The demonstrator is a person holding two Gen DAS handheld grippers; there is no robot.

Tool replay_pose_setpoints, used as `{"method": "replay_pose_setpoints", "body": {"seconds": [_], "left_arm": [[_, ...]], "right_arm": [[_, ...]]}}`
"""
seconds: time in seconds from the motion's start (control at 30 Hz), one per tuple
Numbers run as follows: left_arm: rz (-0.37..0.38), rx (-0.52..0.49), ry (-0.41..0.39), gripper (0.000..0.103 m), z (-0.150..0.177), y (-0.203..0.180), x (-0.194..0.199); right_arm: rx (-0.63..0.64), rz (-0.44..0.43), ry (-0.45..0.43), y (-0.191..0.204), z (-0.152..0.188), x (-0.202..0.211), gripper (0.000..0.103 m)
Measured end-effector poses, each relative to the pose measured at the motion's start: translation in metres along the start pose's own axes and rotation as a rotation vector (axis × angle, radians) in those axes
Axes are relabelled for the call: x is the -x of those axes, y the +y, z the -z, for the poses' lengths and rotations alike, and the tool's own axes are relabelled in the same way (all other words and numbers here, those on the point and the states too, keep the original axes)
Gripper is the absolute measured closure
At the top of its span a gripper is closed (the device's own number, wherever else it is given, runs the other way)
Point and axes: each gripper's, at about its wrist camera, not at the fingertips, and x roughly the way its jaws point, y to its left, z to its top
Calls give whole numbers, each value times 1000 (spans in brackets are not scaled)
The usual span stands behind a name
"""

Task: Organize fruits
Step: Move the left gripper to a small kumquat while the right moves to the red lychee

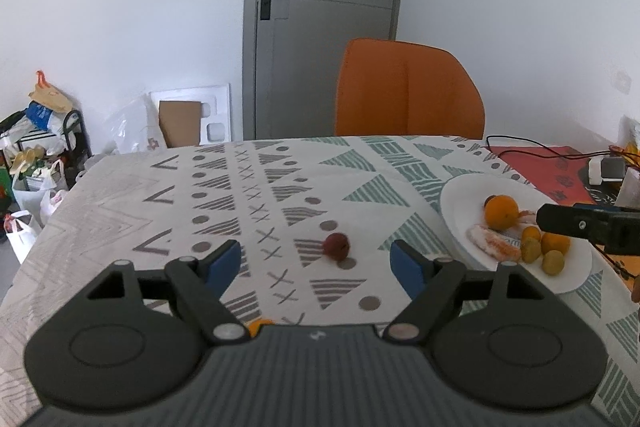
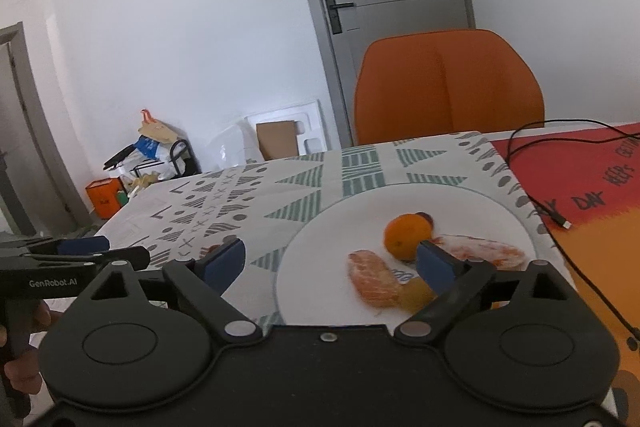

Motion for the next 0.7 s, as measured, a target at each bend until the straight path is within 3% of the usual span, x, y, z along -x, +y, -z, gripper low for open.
{"method": "replay_pose_setpoints", "body": {"seconds": [0.7], "left_arm": [[-19, 89, 35, 26, 28, 49, 1]], "right_arm": [[64, -39, 59, 46, 6, -22, 10]]}}
